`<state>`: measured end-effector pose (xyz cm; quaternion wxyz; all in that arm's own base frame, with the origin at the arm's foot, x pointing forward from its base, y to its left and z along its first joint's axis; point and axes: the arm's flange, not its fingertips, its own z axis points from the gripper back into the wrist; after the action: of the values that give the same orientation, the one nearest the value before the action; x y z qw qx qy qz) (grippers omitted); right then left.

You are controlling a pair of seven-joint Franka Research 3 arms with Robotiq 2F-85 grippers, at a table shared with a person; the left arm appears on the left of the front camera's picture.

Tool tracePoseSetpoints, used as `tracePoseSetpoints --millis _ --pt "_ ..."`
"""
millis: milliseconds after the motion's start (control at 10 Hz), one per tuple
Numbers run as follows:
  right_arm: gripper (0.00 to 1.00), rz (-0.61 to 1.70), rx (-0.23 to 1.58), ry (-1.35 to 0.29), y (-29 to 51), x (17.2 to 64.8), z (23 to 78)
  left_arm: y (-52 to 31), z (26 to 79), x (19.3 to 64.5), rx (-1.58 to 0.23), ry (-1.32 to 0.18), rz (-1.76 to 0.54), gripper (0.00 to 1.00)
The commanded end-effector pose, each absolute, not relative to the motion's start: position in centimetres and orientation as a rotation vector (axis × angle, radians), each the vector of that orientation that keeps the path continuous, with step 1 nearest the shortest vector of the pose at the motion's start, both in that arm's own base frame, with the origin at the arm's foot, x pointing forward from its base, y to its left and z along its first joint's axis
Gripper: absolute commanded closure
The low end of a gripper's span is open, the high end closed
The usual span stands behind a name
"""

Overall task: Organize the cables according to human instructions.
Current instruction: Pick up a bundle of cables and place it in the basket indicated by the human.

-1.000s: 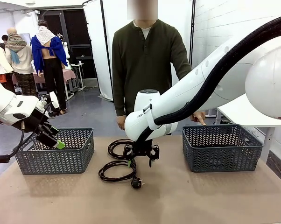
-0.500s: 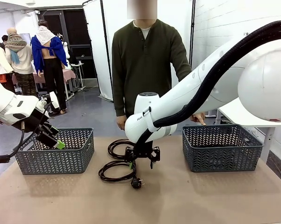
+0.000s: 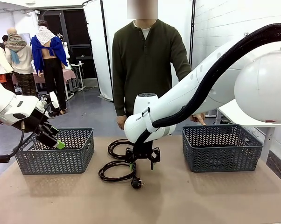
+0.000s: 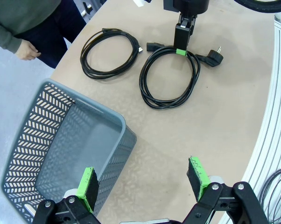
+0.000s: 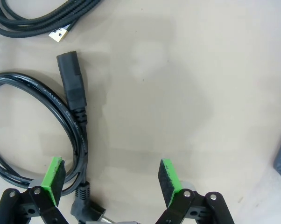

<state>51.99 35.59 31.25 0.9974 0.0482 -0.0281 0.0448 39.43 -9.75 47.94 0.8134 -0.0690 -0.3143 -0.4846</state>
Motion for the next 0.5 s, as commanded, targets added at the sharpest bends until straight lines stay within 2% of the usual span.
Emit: tracePoseSetpoints --millis 0,400 --pt "0.00 0.069 0.043 -0.064 36.51 52.67 30.81 -9.53 47.64 39.21 -0.160 -0.672 -1.030 0.00" --pt "0.00 0.070 0.023 -0.045 36.71 52.95 29.90 -9.53 47.64 39.21 -0.160 -0.672 -1.030 0.00"
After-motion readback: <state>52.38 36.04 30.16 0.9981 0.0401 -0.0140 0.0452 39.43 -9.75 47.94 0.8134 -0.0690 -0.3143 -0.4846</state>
